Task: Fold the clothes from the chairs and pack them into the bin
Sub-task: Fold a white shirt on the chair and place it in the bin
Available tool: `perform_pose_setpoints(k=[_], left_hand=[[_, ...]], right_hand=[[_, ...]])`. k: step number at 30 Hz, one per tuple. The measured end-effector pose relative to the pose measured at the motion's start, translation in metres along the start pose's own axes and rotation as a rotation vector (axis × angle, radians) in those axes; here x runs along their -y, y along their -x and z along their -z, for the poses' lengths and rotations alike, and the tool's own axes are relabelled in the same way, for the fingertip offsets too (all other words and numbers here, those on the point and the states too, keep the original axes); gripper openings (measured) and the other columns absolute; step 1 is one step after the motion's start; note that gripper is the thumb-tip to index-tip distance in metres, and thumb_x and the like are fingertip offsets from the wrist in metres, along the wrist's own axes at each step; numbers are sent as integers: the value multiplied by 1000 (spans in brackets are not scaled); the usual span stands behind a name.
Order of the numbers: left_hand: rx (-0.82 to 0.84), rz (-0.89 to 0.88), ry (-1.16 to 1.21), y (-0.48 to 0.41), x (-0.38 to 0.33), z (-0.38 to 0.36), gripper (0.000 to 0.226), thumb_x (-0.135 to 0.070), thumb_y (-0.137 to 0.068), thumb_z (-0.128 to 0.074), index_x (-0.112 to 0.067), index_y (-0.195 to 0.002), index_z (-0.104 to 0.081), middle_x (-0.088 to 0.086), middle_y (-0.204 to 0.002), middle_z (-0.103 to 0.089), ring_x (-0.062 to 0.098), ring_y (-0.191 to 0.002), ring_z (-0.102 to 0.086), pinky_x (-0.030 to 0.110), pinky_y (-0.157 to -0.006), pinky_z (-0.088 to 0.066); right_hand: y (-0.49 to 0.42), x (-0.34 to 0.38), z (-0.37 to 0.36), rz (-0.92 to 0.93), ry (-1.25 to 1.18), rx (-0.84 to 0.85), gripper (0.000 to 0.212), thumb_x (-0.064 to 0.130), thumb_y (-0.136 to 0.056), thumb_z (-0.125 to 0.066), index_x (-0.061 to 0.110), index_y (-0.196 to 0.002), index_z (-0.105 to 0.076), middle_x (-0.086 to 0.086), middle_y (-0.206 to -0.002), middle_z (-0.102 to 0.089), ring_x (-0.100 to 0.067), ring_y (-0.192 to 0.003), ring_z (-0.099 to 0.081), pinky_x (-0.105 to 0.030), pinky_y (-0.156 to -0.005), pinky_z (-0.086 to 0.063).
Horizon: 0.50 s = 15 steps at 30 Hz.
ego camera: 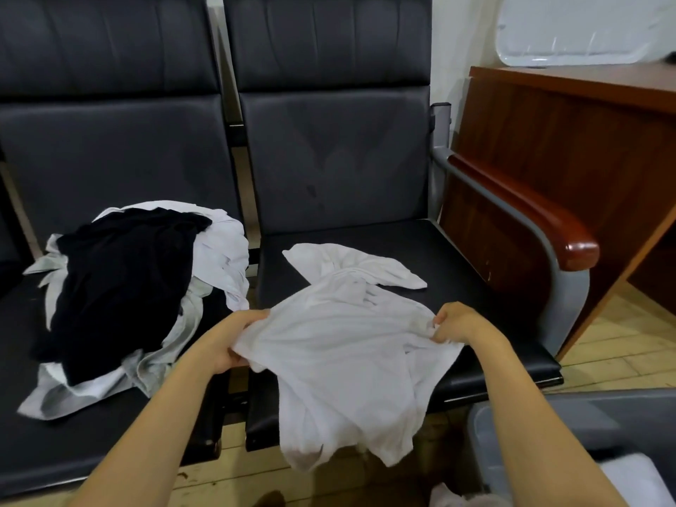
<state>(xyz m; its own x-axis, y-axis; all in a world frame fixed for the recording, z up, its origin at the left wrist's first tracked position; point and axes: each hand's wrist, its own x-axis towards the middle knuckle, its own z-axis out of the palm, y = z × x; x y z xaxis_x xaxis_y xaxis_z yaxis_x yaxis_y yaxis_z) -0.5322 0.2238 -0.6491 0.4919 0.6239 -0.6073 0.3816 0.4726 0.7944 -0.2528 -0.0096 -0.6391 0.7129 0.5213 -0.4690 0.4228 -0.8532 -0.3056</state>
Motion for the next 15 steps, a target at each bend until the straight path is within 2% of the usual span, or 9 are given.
perform_pose_setpoints(k=[3,5,6,9,11,13,15], left_hand=[[-116,-12,-178,-13,6,3,63,-41,-80,-74,-6,-128,-54,12,-108,-67,25,-93,-64,33,-69,-53],[-145,-21,-312,-19,8,-1,85,-45,-73,-80,-4,-138,-43,13,-115,-63,24,-96,-63,30,-65,-52],[-144,-26,-342,-20,8,-3,88,-46,-70,-81,-4,-138,-43,13,-118,-62,24,-98,-62,30,-67,-52],[-104,-41,-350,-21,9,-8,64,-35,-75,-81,-2,-125,-56,14,-115,-64,26,-100,-61,32,-76,-51],[-102,-121,-316,-16,7,-12,37,-21,-79,-78,-3,-108,-64,13,-105,-65,23,-89,-62,30,-70,-50],[-124,-193,-177,-12,3,-12,16,-12,-82,-73,-6,-90,-61,16,-100,-65,23,-82,-61,29,-67,-48],[-47,-144,77,-8,-1,-10,13,-7,-84,-70,-3,-93,-62,18,-105,-67,26,-90,-64,34,-73,-51]], right_hand=[[-9,3,-4,-54,-49,-52,46,16,-84,-63,7,-126,-46,-8,-108,-52,-20,-92,-54,-27,-69,-44],[-14,6,-11,-76,-125,-104,49,30,-87,-61,9,-128,-45,-8,-111,-54,-22,-96,-56,-28,-69,-44],[-16,7,-15,-79,-146,-140,52,37,-88,-60,10,-129,-44,-9,-116,-55,-24,-100,-56,-30,-72,-44],[-20,8,-27,-83,-123,-237,47,37,-89,-59,10,-125,-46,-10,-116,-57,-26,-102,-57,-33,-76,-47],[-20,7,-27,-80,-120,-270,31,30,-91,-59,10,-114,-54,-9,-103,-59,-25,-92,-59,-33,-73,-49],[-20,8,-23,14,-194,-329,14,23,-93,-58,12,-101,-57,-8,-95,-60,-22,-83,-59,-33,-70,-48],[-17,11,-15,139,-446,-406,5,17,-95,-55,15,-96,-58,-5,-93,-61,-18,-81,-57,-30,-71,-47]])
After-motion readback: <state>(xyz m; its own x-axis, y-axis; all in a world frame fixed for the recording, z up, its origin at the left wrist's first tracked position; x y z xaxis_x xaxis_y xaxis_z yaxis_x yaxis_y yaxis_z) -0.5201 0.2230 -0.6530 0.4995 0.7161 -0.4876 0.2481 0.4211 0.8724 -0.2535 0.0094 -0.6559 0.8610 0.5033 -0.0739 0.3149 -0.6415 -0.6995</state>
